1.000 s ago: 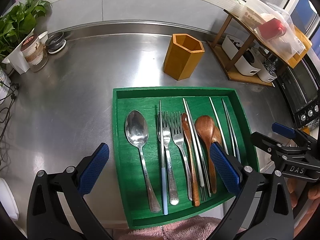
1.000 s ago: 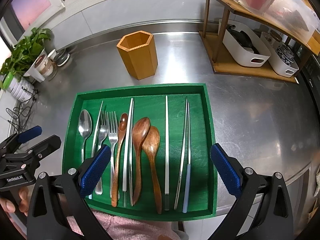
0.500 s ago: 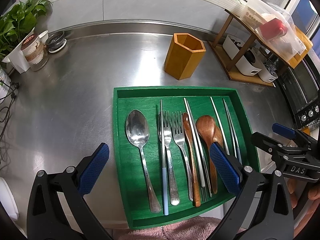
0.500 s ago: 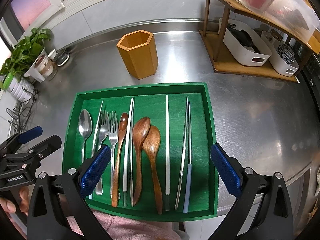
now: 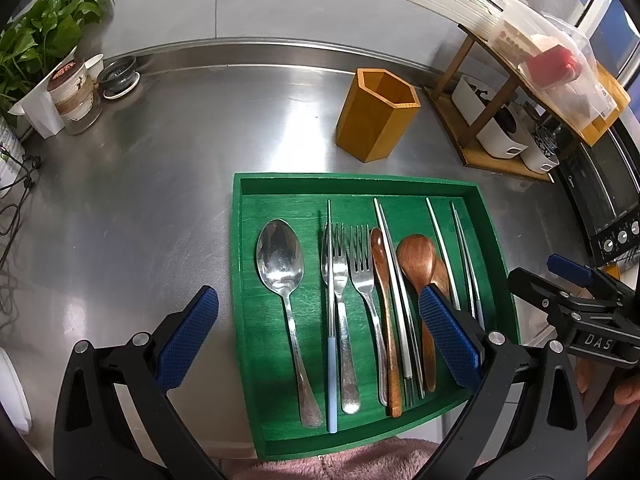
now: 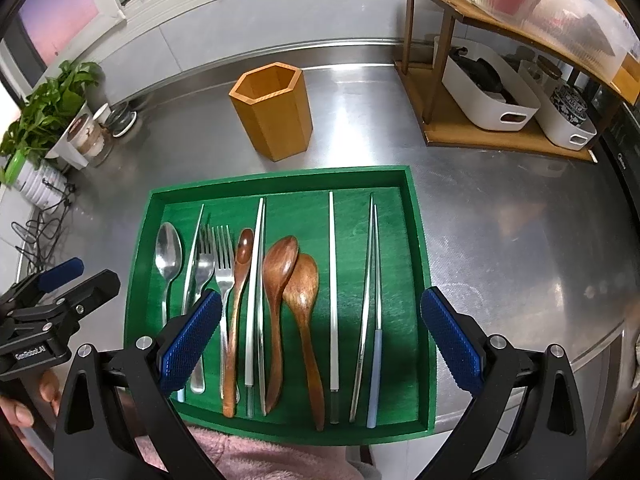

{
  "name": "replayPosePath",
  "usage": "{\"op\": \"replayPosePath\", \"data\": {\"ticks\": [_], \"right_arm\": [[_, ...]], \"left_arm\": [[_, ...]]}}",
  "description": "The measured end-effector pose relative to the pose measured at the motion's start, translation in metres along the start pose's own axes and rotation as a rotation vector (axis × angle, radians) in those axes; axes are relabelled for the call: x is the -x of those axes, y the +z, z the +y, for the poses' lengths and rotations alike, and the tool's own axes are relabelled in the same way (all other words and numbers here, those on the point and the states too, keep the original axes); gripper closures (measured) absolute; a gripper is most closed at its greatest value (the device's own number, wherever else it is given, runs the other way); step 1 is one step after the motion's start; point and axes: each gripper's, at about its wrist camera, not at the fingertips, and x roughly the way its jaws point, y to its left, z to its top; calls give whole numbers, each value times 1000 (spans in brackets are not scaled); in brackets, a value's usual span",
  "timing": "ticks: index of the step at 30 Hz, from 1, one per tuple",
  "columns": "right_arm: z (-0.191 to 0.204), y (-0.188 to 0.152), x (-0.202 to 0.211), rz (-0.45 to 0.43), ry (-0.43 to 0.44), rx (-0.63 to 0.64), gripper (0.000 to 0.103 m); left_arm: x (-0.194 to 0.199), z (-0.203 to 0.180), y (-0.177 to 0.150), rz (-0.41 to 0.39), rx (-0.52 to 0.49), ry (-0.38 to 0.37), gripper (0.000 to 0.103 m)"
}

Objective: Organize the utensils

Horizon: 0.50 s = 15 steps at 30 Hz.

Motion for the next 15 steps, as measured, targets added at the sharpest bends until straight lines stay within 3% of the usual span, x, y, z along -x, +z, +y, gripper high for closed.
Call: {"op": "replayPosePath", "data": {"ticks": [7,11,15], "right_arm": [[-15,5,-11,74,32,-36,4],[-25,8,-23,111,-8,-38,4],[-28,12,-32,168,-16,-12,20]], "left_arm": [[-4,6,5,23,18,21,8],[-7,6,8,40,-9,-8,13],[-16,6,12,86,-34,-1,26]]}}
